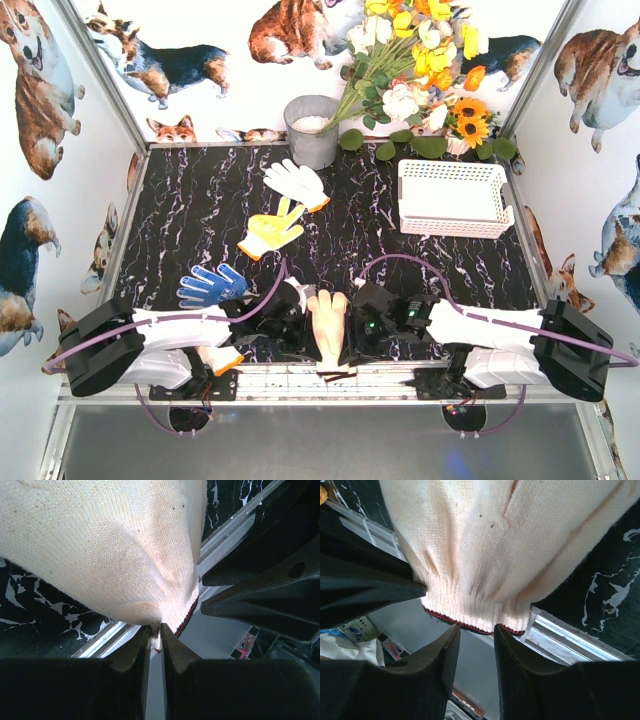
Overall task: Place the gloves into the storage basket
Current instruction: Adjust the glove at the center of the board.
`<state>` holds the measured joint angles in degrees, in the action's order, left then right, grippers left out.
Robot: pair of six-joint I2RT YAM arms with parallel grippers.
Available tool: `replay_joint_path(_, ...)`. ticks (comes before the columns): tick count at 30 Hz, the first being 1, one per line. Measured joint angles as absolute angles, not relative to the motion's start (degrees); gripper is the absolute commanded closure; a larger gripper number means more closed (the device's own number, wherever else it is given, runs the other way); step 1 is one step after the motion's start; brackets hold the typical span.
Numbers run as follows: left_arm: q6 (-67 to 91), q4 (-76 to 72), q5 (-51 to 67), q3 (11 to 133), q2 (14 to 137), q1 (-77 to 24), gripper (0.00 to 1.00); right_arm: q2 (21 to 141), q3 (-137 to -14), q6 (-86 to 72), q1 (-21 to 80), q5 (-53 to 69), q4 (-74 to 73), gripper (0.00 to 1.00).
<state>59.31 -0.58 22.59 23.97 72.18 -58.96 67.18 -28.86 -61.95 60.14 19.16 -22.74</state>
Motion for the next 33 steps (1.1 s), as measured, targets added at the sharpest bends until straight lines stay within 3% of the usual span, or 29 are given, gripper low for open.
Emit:
replay_joint_path(11, 59.31, -1.78, 23.38, 23.97, 73.69, -58.98, 0.88, 68.77, -28.27, -63.0, 60.27, 18.46, -21.71, 0.64)
replay_joint_path(21, 59.31, -2.02, 23.4, 23.94, 73.8, -58.98, 0.89, 70.91, -28.27, -63.13, 60.27, 18.55, -21.17, 0.69)
replay_joint_path(23, 59.31, -2.13, 23.44, 23.97, 73.87, -58.98, 0.9, 71.0, -28.27, -63.16, 60.27, 18.55, -21.15, 0.75)
replay_joint_path(25, 59.31, -2.37, 23.62, 23.97, 74.08, -58.98, 0.92, 71.44, -28.27, -63.16, 60.27, 18.55, -21.12, 0.9)
replay_joint_path(27, 59.29, -2.37, 23.73, 23.97, 74.22, -58.98, 0.94, 71.77, -28.27, -63.11, 60.27, 18.59, -21.19, 0.98)
replay_joint_path(33, 59.29, -1.76, 23.49, 23.97, 73.71, -58.98, 0.97, 70.37, -28.38, -63.16, 60.27, 18.22, -22.9, 1.0)
